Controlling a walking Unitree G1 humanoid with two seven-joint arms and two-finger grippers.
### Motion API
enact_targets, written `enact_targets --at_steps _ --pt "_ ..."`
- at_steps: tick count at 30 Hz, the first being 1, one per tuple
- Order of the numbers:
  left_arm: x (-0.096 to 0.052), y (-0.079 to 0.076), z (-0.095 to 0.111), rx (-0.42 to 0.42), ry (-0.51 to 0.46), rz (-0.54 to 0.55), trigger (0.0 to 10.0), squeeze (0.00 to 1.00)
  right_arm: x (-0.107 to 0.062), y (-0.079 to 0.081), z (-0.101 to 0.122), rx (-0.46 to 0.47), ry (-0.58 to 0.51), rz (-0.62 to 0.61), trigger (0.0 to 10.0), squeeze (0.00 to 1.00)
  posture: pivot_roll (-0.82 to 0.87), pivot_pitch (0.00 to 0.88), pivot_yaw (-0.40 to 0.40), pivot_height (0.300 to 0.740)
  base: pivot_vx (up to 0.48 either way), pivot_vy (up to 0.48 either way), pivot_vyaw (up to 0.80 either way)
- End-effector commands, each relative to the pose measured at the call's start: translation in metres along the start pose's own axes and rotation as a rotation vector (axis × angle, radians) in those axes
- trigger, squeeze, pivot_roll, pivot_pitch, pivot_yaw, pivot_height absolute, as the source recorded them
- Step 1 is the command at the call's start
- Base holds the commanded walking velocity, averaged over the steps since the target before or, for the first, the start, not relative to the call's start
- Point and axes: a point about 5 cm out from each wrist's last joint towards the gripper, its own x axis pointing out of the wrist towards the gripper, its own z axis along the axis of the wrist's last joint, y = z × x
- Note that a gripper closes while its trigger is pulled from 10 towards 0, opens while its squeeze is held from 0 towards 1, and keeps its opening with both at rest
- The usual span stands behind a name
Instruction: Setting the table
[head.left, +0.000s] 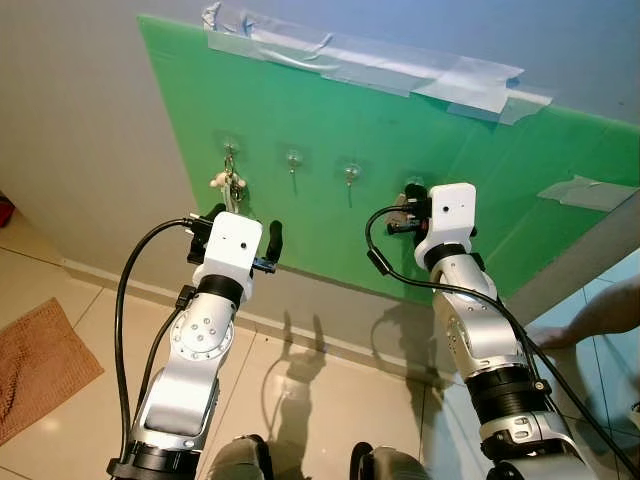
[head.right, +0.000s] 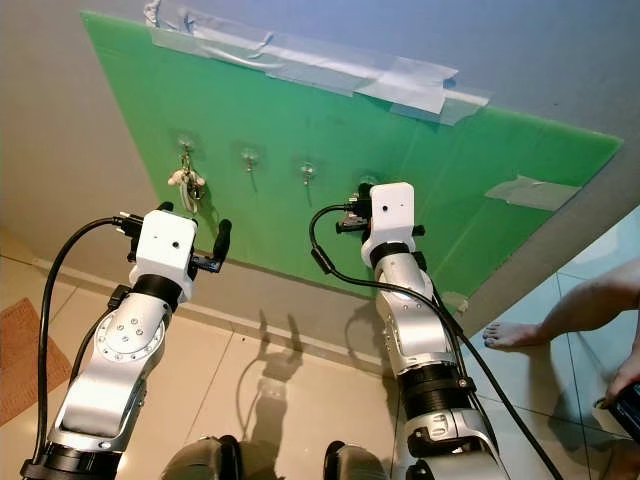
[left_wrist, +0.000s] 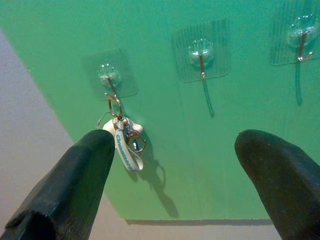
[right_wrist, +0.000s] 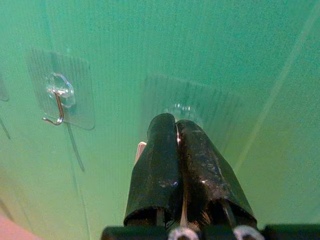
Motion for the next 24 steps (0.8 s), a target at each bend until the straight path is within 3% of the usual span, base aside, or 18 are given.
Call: enact_targets --at_steps 1,10,24 --pt "-0.002 0.0 0.004 0.003 -0.014 0.006 10.0 0.0 0.002 -0.004 0.005 -0.022 -0.03 -0.015 10.0 0.0 0.02 0.148 -0.059 0.74 0.0 0.0 0.0" --pt "-0.002 0.0 0.004 0.003 -0.013 0.009 10.0 0.0 0.004 -0.001 0.002 -0.022 -0.015 -0.001 10.0 0.0 0.02 0.149 -0.062 0.74 0.0 0.0 0.0" --pt "-0.003 0.0 0.004 0.006 -0.01 0.005 10.0 0.0 0.003 0.005 -0.013 0.112 0.085 0.034 10.0 0.0 0.02 0.149 -0.061 0.74 0.0 0.0 0.0"
